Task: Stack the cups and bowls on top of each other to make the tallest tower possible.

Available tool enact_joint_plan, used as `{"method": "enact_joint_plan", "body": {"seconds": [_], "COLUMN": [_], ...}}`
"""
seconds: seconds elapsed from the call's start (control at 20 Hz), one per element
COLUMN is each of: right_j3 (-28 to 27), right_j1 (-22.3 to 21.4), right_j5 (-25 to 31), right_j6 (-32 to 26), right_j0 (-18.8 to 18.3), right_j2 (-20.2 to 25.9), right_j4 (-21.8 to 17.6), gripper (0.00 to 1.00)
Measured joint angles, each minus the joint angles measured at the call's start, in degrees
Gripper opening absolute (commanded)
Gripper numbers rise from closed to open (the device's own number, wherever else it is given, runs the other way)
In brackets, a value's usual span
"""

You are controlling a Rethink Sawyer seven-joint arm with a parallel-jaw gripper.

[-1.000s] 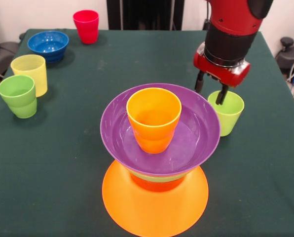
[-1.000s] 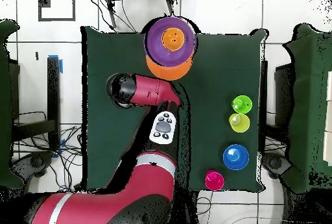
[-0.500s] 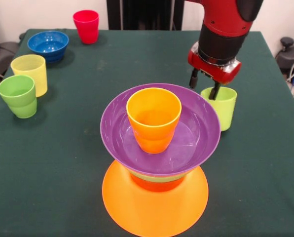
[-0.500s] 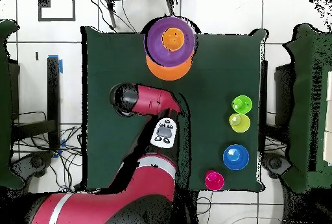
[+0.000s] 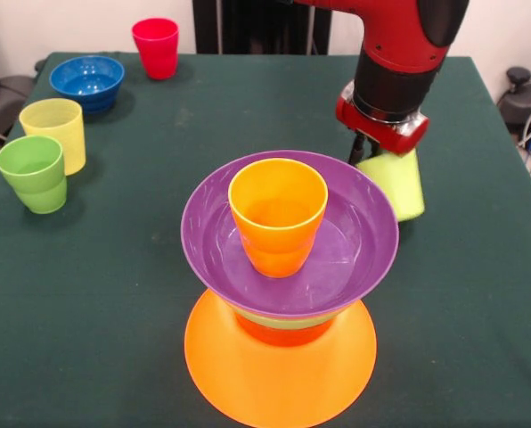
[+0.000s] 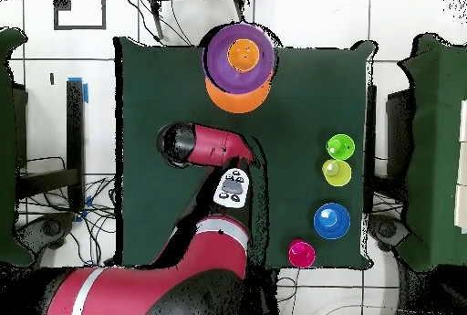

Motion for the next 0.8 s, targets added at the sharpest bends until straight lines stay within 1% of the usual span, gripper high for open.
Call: {"method": "enact_joint_plan", "body": {"seconds": [0.8], "right_j3": [0.1], "right_j1": [-1.7], "right_j5": [-4.5], "right_j6": [0.0], "right_j0": [0.0], "right_j2": [0.1], "right_j4": [0.0], "gripper": [0.0]}}
